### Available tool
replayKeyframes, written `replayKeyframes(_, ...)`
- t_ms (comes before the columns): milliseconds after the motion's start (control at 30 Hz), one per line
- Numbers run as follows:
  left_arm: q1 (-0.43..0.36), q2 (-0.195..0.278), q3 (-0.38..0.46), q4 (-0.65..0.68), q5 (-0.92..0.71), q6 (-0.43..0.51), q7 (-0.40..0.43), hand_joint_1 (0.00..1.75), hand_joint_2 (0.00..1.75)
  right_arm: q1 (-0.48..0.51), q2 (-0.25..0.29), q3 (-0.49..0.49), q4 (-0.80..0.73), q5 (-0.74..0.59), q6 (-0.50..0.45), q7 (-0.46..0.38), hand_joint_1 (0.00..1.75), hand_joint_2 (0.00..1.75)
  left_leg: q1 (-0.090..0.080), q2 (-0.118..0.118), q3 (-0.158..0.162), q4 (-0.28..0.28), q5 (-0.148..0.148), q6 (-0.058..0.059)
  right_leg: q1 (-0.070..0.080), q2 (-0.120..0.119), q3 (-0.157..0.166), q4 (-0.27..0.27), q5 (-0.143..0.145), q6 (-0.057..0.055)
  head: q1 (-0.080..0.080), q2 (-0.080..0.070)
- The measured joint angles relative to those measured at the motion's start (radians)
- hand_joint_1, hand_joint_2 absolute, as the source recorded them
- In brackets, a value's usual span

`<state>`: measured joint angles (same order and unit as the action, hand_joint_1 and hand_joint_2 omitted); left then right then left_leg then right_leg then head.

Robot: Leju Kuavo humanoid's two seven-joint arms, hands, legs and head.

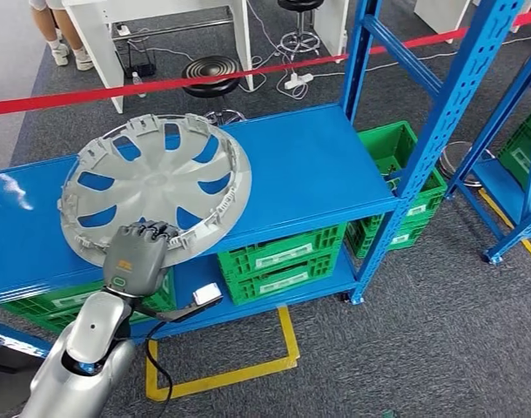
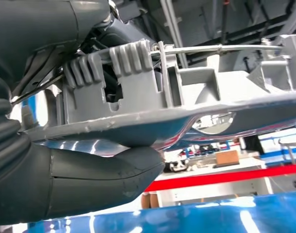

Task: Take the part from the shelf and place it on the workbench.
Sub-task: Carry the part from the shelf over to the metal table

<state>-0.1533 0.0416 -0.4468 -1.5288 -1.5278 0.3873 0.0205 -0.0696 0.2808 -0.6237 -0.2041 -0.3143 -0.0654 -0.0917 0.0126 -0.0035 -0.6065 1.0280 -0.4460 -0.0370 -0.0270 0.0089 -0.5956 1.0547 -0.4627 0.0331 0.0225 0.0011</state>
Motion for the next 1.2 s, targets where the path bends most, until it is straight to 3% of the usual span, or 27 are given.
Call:
replayKeyframes(100, 0.001, 0.000, 0.004, 0.000, 0.002, -0.006, -0.005, 1.75, 1.75, 0.000, 0.000, 0.000, 0.000, 0.000, 0.007, -0.004, 0.00, 0.00, 0.000, 0.001, -0.063, 0.173, -0.120, -0.005, 0.004, -0.001, -0.025, -0.001, 0.020, -0.021, -0.005, 0.000)
replayKeyframes(133, 0.002, 0.001, 0.005, 0.000, 0.002, -0.009, -0.007, 1.75, 1.75, 0.000, 0.000, 0.000, 0.000, 0.000, 0.009, -0.007, 0.00, 0.00, 0.000, 0.001, -0.078, 0.226, -0.144, -0.004, 0.007, -0.001, -0.034, -0.001, 0.026, -0.024, -0.006, 0.000)
replayKeyframes(167, 0.003, 0.002, 0.005, 0.000, 0.003, -0.012, -0.008, 1.75, 1.75, 0.000, 0.000, 0.000, 0.000, 0.000, 0.010, -0.009, 0.00, 0.00, 0.000, 0.001, -0.079, 0.250, -0.149, -0.002, 0.009, -0.001, -0.042, -0.001, 0.033, -0.024, -0.006, 0.000)
replayKeyframes(233, 0.005, 0.003, 0.007, 0.000, 0.004, -0.016, -0.009, 1.75, 1.75, 0.000, 0.000, 0.000, 0.000, 0.000, 0.011, -0.013, 0.00, 0.00, -0.001, 0.001, -0.027, 0.189, -0.110, 0.006, 0.012, 0.000, -0.057, -0.001, 0.046, -0.021, -0.006, 0.000)
replayKeyframes(300, 0.004, 0.003, 0.010, -0.001, 0.006, -0.018, -0.009, 1.75, 1.75, 0.000, 0.001, 0.000, 0.000, 0.000, 0.013, -0.016, 0.00, 0.00, -0.005, 0.000, 0.060, 0.052, -0.069, 0.016, 0.014, 0.002, -0.069, -0.001, 0.060, -0.014, -0.006, 0.000)
replayKeyframes(333, 0.003, 0.003, 0.012, -0.002, 0.007, -0.019, -0.009, 1.75, 1.75, 0.000, 0.001, 0.000, 0.000, 0.000, 0.014, -0.017, 0.00, 0.00, -0.008, 0.000, 0.088, 0.004, -0.060, 0.018, 0.015, 0.002, -0.073, -0.002, 0.067, -0.009, -0.005, 0.000)
replayKeyframes(367, 0.002, 0.003, 0.013, -0.003, 0.008, -0.020, -0.009, 1.75, 1.75, 0.000, 0.001, 0.000, 0.000, 0.000, 0.015, -0.017, 0.00, 0.00, -0.010, 0.000, 0.101, -0.024, -0.057, 0.019, 0.016, 0.001, -0.076, -0.004, 0.075, -0.003, -0.006, 0.000)
replayKeyframes(467, 0.003, 0.005, 0.019, -0.004, 0.009, -0.025, -0.009, 1.75, 1.75, 0.000, 0.001, 0.000, 0.000, 0.000, 0.016, -0.018, 0.00, 0.00, -0.012, 0.000, 0.087, -0.038, -0.036, 0.028, 0.014, -0.001, -0.082, -0.014, 0.092, 0.016, -0.009, 0.000)
replayKeyframes(500, 0.003, 0.005, 0.020, -0.004, 0.009, -0.026, -0.010, 1.75, 1.75, 0.001, 0.001, 0.000, 0.000, 0.000, 0.016, -0.018, 0.00, 0.00, -0.011, 0.001, 0.080, -0.041, -0.025, 0.035, 0.013, -0.001, -0.090, -0.003, 0.074, 0.021, -0.009, 0.000)
replayKeyframes(533, 0.003, 0.005, 0.021, -0.004, 0.010, -0.027, -0.010, 1.75, 1.75, 0.001, 0.001, 0.000, 0.000, 0.000, 0.016, -0.018, 0.00, 0.00, -0.009, 0.002, 0.071, -0.044, -0.014, 0.041, 0.013, -0.002, -0.101, 0.029, 0.037, 0.026, -0.008, 0.000)
replayKeyframes(600, 0.003, 0.005, 0.024, -0.004, 0.012, -0.032, -0.010, 1.75, 1.75, 0.001, 0.001, 0.000, 0.000, 0.000, 0.016, -0.019, 0.00, 0.00, -0.009, 0.003, 0.048, -0.043, 0.006, 0.050, 0.014, -0.003, -0.132, 0.149, -0.060, 0.032, -0.005, 0.000)
replayKeyframes(633, 0.003, 0.006, 0.025, -0.004, 0.014, -0.035, -0.010, 1.75, 1.75, 0.001, 0.001, 0.000, 0.000, 0.000, 0.015, -0.019, 0.00, 0.00, -0.010, 0.003, 0.035, -0.043, 0.017, 0.051, 0.014, -0.003, -0.143, 0.212, -0.092, 0.034, -0.005, 0.000)
replayKeyframes(667, 0.003, 0.006, 0.026, -0.004, 0.017, -0.039, -0.010, 1.75, 1.75, 0.001, 0.001, 0.001, 0.000, 0.000, 0.014, -0.018, 0.00, 0.00, -0.011, 0.003, 0.022, -0.042, 0.028, 0.051, 0.015, -0.003, -0.143, 0.252, -0.102, 0.035, -0.005, 0.000)
replayKeyframes(700, 0.003, 0.007, 0.027, -0.004, 0.019, -0.043, -0.010, 1.75, 1.75, 0.000, 0.001, 0.001, 0.000, 0.000, 0.014, -0.018, 0.00, 0.00, -0.012, 0.003, 0.008, -0.041, 0.038, 0.050, 0.015, -0.003, -0.127, 0.259, -0.091, 0.034, -0.005, 0.000)
replayKeyframes(733, 0.004, 0.009, 0.028, -0.004, 0.020, -0.046, -0.010, 1.75, 1.75, 0.000, 0.001, 0.001, 0.000, 0.000, 0.013, -0.018, 0.00, 0.00, -0.012, 0.003, -0.004, -0.041, 0.048, 0.048, 0.016, -0.003, -0.092, 0.227, -0.066, 0.032, -0.005, 0.000)
replayKeyframes(800, 0.004, 0.011, 0.031, -0.004, 0.022, -0.050, -0.011, 1.75, 1.75, -0.003, 0.001, 0.001, 0.000, 0.000, 0.012, -0.017, 0.00, 0.00, -0.014, 0.002, -0.024, -0.039, 0.066, 0.042, 0.017, -0.003, 0.017, 0.089, -0.038, 0.027, -0.005, 0.000)
replayKeyframes(833, 0.003, 0.012, 0.033, -0.004, 0.023, -0.050, -0.011, 1.75, 1.75, -0.005, 0.001, 0.001, 0.000, 0.000, 0.012, -0.017, 0.00, 0.00, -0.015, 0.002, -0.030, -0.038, 0.075, 0.037, 0.018, -0.002, 0.061, 0.025, -0.041, 0.023, -0.006, 0.000)
replayKeyframes(867, 0.003, 0.012, 0.034, -0.004, 0.025, -0.050, -0.011, 1.75, 1.75, -0.006, 0.001, 0.001, 0.000, 0.000, 0.012, -0.016, 0.00, 0.00, -0.016, 0.002, -0.034, -0.038, 0.083, 0.032, 0.019, -0.001, 0.085, -0.019, -0.049, 0.019, -0.006, 0.000)
replayKeyframes(900, 0.003, 0.013, 0.035, -0.004, 0.026, -0.050, -0.011, 1.75, 1.75, -0.007, 0.001, 0.002, 0.000, 0.000, 0.012, -0.016, 0.00, 0.00, -0.016, 0.002, -0.037, -0.039, 0.092, 0.026, 0.022, 0.000, 0.092, -0.038, -0.054, 0.014, -0.007, 0.000)
replayKeyframes(967, 0.002, 0.015, 0.037, -0.004, 0.028, -0.051, -0.011, 1.75, 1.75, -0.006, 0.001, 0.002, 0.000, 0.000, 0.012, -0.014, 0.00, 0.00, -0.014, 0.002, -0.043, -0.040, 0.100, 0.015, 0.022, -0.001, 0.075, -0.042, -0.040, -0.002, -0.008, 0.000)
replayKeyframes(1000, 0.002, 0.016, 0.037, -0.004, 0.028, -0.052, -0.012, 1.75, 1.75, -0.006, 0.001, 0.002, 0.001, 0.000, 0.012, -0.013, 0.00, 0.00, -0.012, 0.002, -0.050, -0.030, 0.083, 0.009, 0.021, -0.003, 0.069, -0.042, -0.030, -0.012, -0.009, 0.000)
replayKeyframes(1033, 0.002, 0.017, 0.038, -0.004, 0.029, -0.052, -0.012, 1.75, 1.75, -0.006, 0.001, 0.002, 0.001, 0.000, 0.012, -0.011, 0.00, 0.00, -0.011, 0.002, -0.060, -0.002, 0.047, 0.002, 0.019, -0.004, 0.060, -0.044, -0.017, -0.020, -0.010, 0.000)
replayKeyframes(1100, 0.001, 0.019, 0.039, -0.004, 0.029, -0.054, -0.014, 1.75, 1.75, -0.007, 0.002, 0.003, 0.001, 0.000, 0.012, -0.009, 0.00, 0.00, -0.009, 0.002, -0.092, 0.112, -0.058, -0.008, 0.018, -0.006, 0.033, -0.043, 0.008, -0.029, -0.013, 0.000)
replayKeyframes(1133, 0.001, 0.020, 0.039, -0.004, 0.029, -0.055, -0.016, 1.75, 1.75, -0.006, 0.002, 0.003, 0.001, 0.000, 0.012, -0.009, 0.00, 0.00, -0.007, 0.002, -0.105, 0.179, -0.097, -0.012, 0.017, -0.006, 0.016, -0.042, 0.021, -0.029, -0.013, 0.000)
replayKeyframes(1167, 0.001, 0.020, 0.039, -0.004, 0.029, -0.057, -0.017, 1.75, 1.75, -0.005, 0.002, 0.004, 0.001, 0.000, 0.013, -0.009, 0.00, 0.00, -0.005, 0.002, -0.110, 0.228, -0.112, -0.015, 0.017, -0.006, -0.001, -0.042, 0.034, -0.028, -0.013, 0.000)
replayKeyframes(1200, 0.001, 0.020, 0.040, -0.004, 0.029, -0.058, -0.018, 1.75, 1.75, -0.005, 0.002, 0.006, 0.001, 0.000, 0.013, -0.010, 0.00, 0.00, -0.004, 0.002, -0.101, 0.249, -0.104, -0.017, 0.017, -0.006, -0.017, -0.041, 0.046, -0.025, -0.013, 0.000)
